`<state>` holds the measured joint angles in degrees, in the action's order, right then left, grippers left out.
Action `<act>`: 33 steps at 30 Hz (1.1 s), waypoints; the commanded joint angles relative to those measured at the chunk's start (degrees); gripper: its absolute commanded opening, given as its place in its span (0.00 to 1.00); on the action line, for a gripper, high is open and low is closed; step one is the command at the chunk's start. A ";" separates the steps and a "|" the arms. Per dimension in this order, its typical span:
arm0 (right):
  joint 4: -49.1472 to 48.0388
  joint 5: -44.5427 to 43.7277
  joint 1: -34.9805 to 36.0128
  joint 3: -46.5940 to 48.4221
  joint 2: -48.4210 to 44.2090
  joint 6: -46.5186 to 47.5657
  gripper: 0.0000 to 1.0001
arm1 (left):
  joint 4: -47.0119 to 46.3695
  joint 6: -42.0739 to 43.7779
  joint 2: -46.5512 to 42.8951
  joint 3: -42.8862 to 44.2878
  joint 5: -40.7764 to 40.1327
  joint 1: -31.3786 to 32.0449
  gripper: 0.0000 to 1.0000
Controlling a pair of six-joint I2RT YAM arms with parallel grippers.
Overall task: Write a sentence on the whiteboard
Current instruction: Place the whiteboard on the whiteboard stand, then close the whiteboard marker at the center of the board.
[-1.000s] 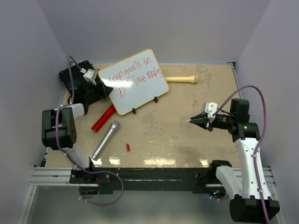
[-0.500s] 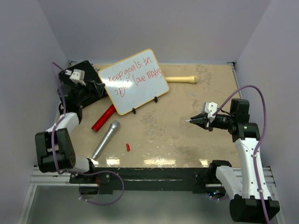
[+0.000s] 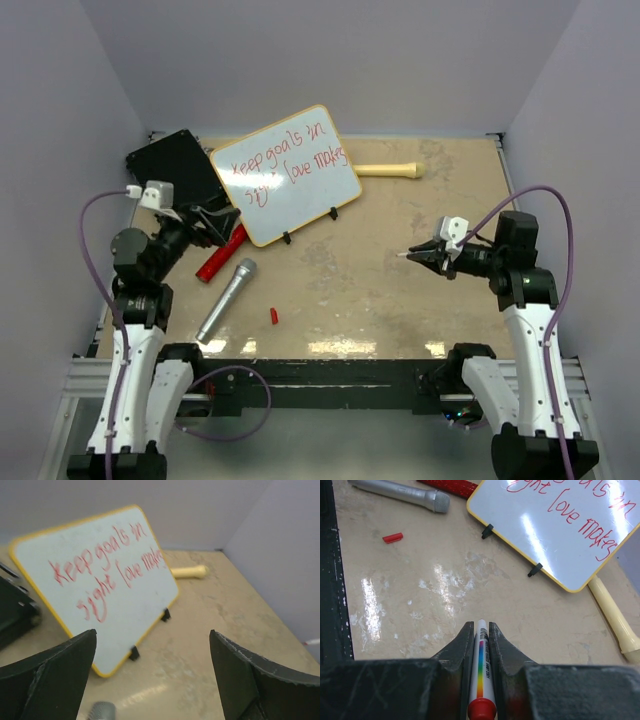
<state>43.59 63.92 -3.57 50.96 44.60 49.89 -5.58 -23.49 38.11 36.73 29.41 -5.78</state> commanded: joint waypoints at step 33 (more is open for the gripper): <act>-6.59 -3.54 0.32 -1.30 -1.80 -7.26 0.00 | 43.02 -42.70 22.44 -0.52 -54.64 68.37 0.57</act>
<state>38.13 60.88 -3.42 50.09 43.68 43.46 34.04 -64.62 59.16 33.41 -21.65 64.14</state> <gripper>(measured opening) 0.139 0.615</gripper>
